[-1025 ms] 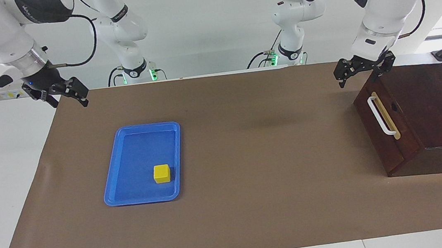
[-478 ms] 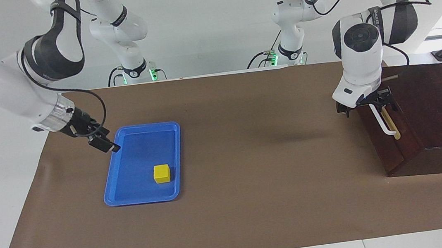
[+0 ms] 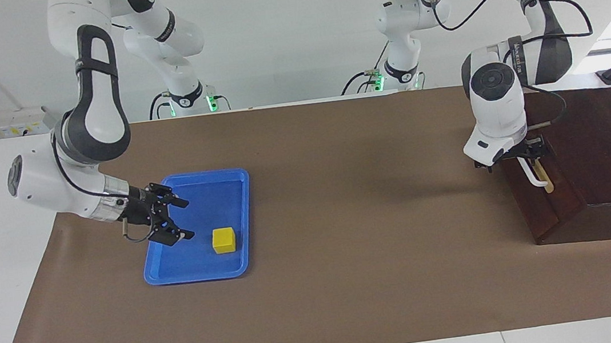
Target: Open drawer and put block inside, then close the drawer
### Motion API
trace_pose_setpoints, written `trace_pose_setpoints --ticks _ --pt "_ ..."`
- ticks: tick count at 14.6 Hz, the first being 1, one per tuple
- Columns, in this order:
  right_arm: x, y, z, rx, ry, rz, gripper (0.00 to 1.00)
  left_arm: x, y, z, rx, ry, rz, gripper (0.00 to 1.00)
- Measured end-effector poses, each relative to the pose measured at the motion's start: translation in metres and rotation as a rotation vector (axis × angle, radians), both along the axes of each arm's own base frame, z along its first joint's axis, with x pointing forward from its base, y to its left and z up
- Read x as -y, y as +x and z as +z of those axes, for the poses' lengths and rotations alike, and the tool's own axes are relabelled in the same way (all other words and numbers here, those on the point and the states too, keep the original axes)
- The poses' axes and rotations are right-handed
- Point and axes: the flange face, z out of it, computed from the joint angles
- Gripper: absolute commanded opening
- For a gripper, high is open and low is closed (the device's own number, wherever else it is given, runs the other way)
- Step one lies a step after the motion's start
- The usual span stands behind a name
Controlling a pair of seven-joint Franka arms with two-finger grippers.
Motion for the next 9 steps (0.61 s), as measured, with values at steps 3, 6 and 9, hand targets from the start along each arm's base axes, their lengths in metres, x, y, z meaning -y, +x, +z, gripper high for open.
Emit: trace_pose_setpoints --ticks 3,6,9 --pt "0.005 0.004 -0.03 -0.043 0.024 -0.019 1.0 0.0 -0.005 -0.012 0.007 0.024 0.026 1.0" --pt "0.004 0.008 -0.052 -0.071 0.049 -0.03 1.0 -0.001 -0.008 -0.018 0.004 0.038 0.03 1.0" --pt "0.001 0.015 -0.073 -0.093 0.073 -0.038 1.0 -0.006 -0.014 -0.032 0.0 0.066 0.032 1.0"
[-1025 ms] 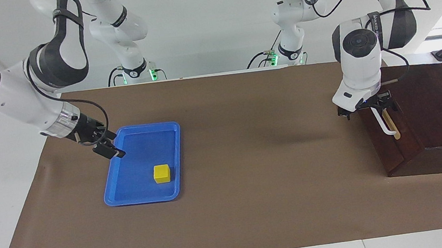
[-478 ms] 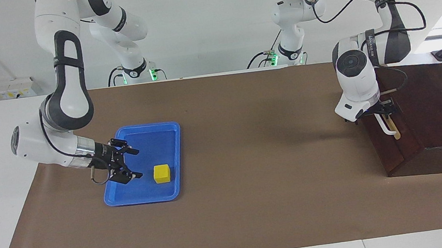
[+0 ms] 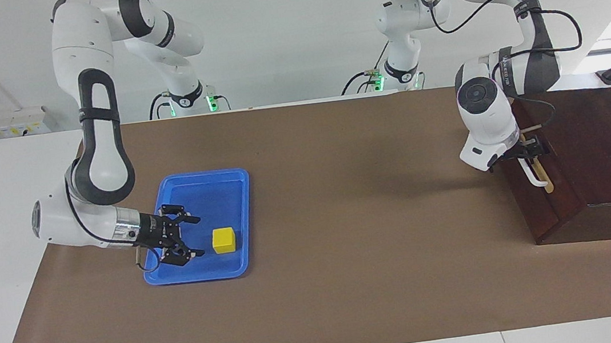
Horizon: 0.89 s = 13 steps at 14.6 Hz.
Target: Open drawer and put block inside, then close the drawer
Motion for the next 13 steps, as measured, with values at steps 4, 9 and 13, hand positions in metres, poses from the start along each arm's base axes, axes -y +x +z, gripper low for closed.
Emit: trace_pose_setpoints --ticks 4,9,13 --pt "-0.003 0.004 -0.024 -0.015 0.018 -0.029 1.0 -0.006 -0.005 -0.012 -0.001 -0.002 0.011 1.0" --pt "-0.006 0.006 -0.026 -0.016 0.044 -0.047 1.0 -0.012 -0.004 -0.014 0.01 -0.011 0.014 1.0" --pt "-0.019 0.008 -0.026 -0.026 0.033 -0.063 1.0 -0.009 -0.006 -0.02 0.013 -0.022 -0.003 1.0"
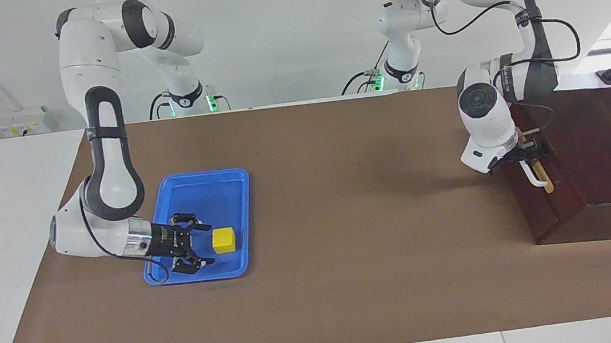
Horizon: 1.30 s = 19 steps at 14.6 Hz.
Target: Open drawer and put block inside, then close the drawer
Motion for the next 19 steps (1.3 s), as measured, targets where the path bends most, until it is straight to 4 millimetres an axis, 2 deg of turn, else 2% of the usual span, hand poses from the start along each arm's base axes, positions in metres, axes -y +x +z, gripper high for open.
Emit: trace_pose_setpoints --ticks 4,9,16,19 --pt "-0.021 0.002 0.0 -0.005 -0.012 0.002 1.0 0.004 0.0 0.0 0.0 0.001 -0.009 1.0" --pt "-0.021 0.001 0.0 -0.006 -0.013 0.002 1.0 0.029 -0.003 0.0 0.005 0.001 -0.041 1.0" --pt "-0.021 -0.002 -0.005 -0.018 -0.013 0.002 1.0 0.08 -0.015 0.0 0.002 -0.007 -0.065 1.0" --pt "-0.021 -0.002 -0.006 -0.019 -0.013 0.002 1.0 0.09 -0.019 -0.001 -0.01 -0.004 -0.073 1.0"
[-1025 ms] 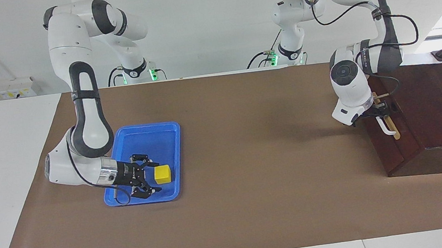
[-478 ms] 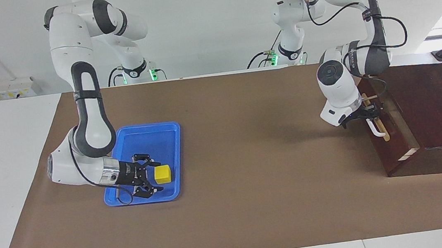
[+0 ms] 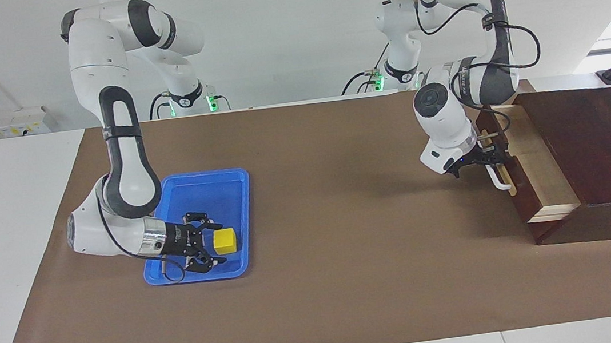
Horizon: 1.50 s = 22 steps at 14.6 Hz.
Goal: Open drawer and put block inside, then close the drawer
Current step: 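Grasp the yellow cube with the right gripper while the left gripper opens the drawer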
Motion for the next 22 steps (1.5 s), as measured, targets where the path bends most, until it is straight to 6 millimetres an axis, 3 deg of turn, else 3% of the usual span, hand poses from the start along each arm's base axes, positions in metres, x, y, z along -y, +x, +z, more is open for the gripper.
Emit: trace_pose_setpoints --ticks 14,20,22 --pt "0.003 -0.012 0.0 0.008 0.0 0.022 1.0 0.02 -0.004 0.007 -0.013 0.002 -0.007 1.0" --pt "0.008 -0.015 -0.001 0.01 0.0 0.023 1.0 0.019 0.001 0.035 -0.015 0.007 0.002 1.0" --pt "0.01 -0.015 -0.002 0.011 0.0 0.021 0.93 0.019 0.005 0.051 -0.028 -0.009 0.022 1.0"
